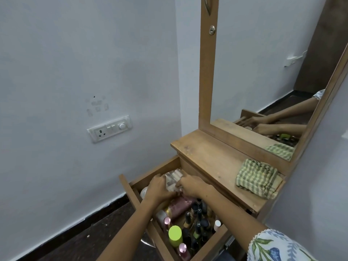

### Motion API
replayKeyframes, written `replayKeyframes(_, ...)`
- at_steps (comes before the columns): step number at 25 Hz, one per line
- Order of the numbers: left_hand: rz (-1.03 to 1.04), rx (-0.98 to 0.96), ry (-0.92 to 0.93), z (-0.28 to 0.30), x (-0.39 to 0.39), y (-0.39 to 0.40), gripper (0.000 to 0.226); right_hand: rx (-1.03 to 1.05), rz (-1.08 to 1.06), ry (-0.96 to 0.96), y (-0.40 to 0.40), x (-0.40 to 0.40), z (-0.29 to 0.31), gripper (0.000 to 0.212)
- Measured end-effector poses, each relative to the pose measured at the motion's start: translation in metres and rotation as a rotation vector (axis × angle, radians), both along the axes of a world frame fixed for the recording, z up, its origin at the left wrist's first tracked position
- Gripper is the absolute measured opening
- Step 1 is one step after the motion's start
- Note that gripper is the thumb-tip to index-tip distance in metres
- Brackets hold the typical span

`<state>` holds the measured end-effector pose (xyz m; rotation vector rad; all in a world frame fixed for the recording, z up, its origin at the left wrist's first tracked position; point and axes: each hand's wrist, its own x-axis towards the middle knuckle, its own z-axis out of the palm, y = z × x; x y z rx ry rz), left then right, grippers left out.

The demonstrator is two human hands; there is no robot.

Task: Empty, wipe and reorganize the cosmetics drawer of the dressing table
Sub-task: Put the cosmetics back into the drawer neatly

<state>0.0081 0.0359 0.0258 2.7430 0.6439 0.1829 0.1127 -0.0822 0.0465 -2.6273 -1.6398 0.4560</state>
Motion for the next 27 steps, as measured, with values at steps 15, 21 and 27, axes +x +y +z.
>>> replayKeyframes(15,-0.171,0.288,0.441,-0.014,-0.018,0.011,0.035,-0.293,0.062,0.016,0.022,0.000,-0.022,0.034)
replayKeyframes(21,-0.284,0.284,0.542,-0.016,-0.018,0.013,0.047,-0.285,0.031,0.017,0.021,0.010,-0.027,0.033)
replayKeyframes(27,-0.271,0.233,0.501,-0.015,-0.017,0.012,0.044,-0.276,0.038,0.026,0.021,0.011,-0.036,0.037)
